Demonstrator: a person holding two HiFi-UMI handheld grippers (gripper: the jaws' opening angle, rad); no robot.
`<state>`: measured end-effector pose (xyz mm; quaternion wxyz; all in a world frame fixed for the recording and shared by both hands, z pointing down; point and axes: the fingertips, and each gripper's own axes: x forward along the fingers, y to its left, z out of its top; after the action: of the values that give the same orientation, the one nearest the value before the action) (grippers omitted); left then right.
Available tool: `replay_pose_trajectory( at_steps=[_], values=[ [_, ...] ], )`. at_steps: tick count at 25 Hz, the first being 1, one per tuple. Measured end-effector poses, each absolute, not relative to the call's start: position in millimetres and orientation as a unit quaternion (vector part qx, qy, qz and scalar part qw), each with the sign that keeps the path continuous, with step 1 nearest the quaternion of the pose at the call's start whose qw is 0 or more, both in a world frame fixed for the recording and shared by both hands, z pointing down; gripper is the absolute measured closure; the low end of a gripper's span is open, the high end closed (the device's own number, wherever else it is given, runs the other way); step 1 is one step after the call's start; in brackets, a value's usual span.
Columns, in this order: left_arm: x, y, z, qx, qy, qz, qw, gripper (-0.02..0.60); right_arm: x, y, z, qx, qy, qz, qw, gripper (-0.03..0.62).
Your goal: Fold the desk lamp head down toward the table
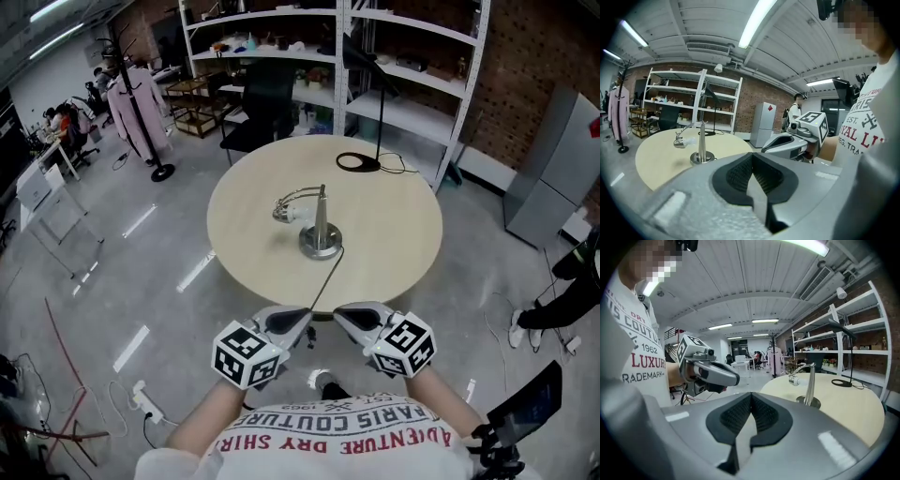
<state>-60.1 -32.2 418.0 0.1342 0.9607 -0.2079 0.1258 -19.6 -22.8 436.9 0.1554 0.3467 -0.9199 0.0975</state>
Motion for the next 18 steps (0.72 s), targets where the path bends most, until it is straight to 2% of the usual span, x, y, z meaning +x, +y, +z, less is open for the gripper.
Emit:
replay_pose_trajectory(
  at_steps=[10,18],
  values=[
    [-88.3,49.7,393.2,0.968,-0.202,0.117,0.094,0.58,-41.8,59.9,416.4,0.372,-0.914,0.08,0.142,0.597],
    [-88.5,68.8,387.4,0.971,-0.192,0.114,0.089,0.58,-40.8,80.5,409.4,0.385,-0.909,0.075,0.142,0.597]
  ],
)
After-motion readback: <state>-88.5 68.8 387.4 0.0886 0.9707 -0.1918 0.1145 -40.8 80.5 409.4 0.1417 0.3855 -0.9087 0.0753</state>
